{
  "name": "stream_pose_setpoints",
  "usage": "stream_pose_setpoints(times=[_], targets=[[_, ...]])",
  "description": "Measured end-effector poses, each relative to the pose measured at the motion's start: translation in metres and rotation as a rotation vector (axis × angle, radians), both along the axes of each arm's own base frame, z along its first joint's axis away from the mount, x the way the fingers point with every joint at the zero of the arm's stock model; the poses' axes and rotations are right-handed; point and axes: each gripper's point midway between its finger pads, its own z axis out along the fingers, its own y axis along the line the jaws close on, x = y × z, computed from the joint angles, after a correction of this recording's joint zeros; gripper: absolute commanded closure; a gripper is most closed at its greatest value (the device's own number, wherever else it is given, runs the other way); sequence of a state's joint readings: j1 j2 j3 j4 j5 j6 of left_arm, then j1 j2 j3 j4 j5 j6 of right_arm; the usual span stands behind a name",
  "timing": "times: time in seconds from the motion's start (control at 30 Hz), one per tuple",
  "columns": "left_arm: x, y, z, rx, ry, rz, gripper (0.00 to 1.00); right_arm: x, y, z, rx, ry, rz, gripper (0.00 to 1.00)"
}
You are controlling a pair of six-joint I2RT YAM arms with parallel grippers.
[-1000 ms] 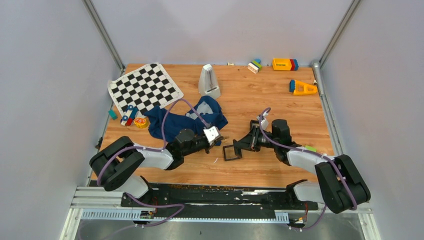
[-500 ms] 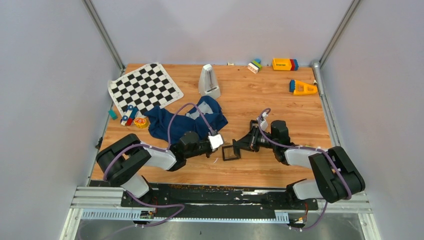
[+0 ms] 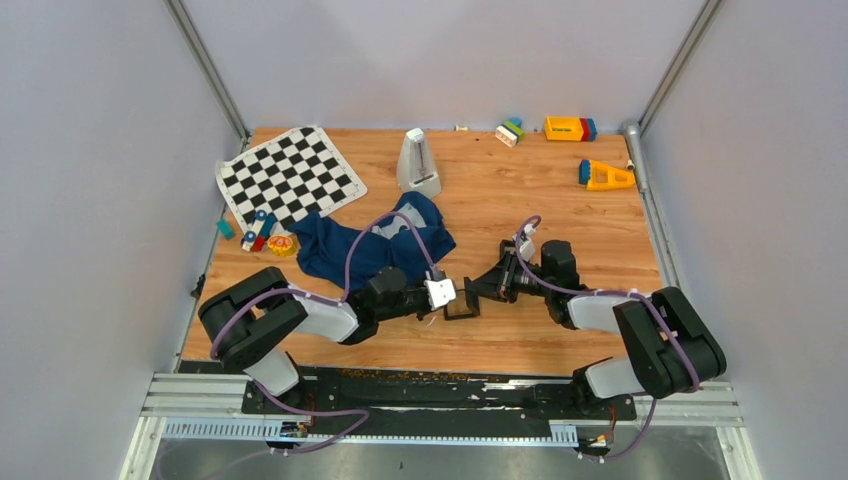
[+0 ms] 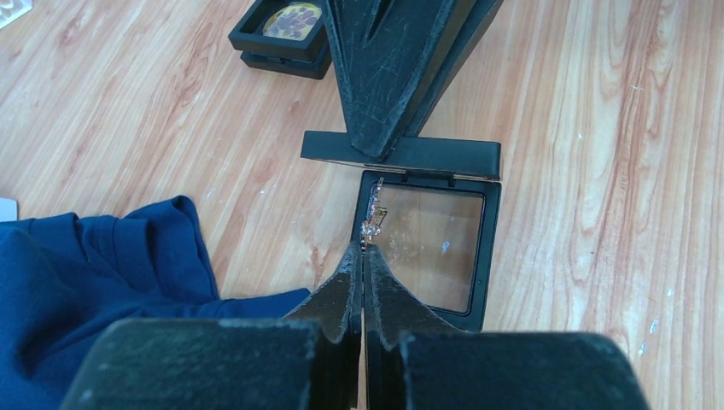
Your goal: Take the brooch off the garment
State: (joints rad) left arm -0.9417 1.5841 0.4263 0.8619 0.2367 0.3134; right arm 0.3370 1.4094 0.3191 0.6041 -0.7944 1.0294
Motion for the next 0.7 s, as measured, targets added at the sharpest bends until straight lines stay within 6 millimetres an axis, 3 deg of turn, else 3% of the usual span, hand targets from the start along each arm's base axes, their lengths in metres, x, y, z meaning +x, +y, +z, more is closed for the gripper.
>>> stream_pose_setpoints(times=[0.27, 0.57, 0.7], targets=[[0.001, -0.004, -0.007, 0.047, -0.015, 0.001, 0.93, 0.000, 0.000, -0.002, -0.001, 0.006, -0.001, 1.00], [-0.005, -0.008, -0.013, 0.082, -0.012, -0.026, 0.54, 0.000, 0.000, -0.003, 0.000, 0.001, -0.002, 1.00], [-0.014, -0.010, -0.016, 0.088, 0.005, -0.068, 0.43, 0.001, -0.001, -0.004, -0.004, -0.002, -0.008, 1.00]])
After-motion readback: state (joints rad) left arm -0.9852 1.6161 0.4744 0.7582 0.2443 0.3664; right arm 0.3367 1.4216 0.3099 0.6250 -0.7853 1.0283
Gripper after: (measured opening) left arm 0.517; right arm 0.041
